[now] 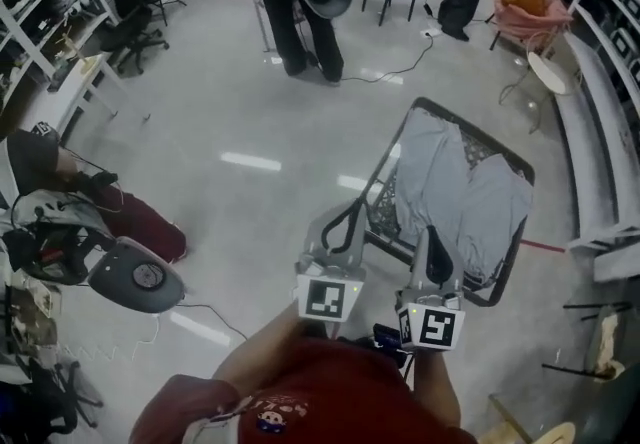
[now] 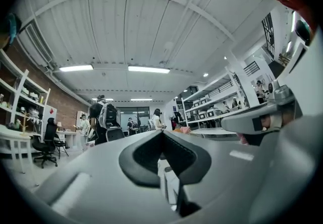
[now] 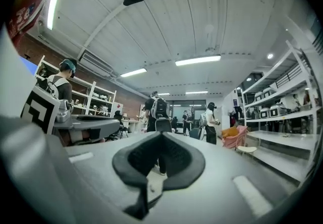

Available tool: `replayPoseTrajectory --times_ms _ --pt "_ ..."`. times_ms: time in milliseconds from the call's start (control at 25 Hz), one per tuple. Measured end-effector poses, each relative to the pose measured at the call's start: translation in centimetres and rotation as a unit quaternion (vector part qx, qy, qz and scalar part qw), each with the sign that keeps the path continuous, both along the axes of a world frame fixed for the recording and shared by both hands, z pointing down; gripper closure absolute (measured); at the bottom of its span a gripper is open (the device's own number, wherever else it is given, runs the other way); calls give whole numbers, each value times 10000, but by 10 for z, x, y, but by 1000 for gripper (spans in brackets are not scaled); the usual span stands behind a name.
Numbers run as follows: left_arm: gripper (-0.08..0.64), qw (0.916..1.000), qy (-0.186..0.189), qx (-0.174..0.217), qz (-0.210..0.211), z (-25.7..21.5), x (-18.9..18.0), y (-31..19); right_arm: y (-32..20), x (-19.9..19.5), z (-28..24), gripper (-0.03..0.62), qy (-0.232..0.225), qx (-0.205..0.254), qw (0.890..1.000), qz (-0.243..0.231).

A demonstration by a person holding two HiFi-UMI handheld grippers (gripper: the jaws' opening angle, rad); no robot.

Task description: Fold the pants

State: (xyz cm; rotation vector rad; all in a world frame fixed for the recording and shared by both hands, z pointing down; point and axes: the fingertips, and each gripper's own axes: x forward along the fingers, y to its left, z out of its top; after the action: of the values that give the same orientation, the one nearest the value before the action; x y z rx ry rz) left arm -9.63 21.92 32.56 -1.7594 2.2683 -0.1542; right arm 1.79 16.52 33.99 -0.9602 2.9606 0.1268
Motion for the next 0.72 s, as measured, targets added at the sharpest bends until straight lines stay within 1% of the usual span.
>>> replayPoseTrajectory --times_ms 160,320,440,640,720 --pt "554 9996 60 -14 -274 7 -79 22 10 -89 3 589 4 5 9996 -268" --pt "554 9985 116 24 -541 10 -144 43 25 -155 0 589 0 96 9988 -474" --pt "554 9976 164 14 -674 9 -179 51 29 -188 -1 589 19 76 9983 -584" --pt "554 9966 160 -65 -805 7 -218 51 24 -228 4 589 -14 -55 9976 -697" --pt "554 9965 115 -7 -833 9 -233 46 18 -243 10 589 24 -52 9974 -716"
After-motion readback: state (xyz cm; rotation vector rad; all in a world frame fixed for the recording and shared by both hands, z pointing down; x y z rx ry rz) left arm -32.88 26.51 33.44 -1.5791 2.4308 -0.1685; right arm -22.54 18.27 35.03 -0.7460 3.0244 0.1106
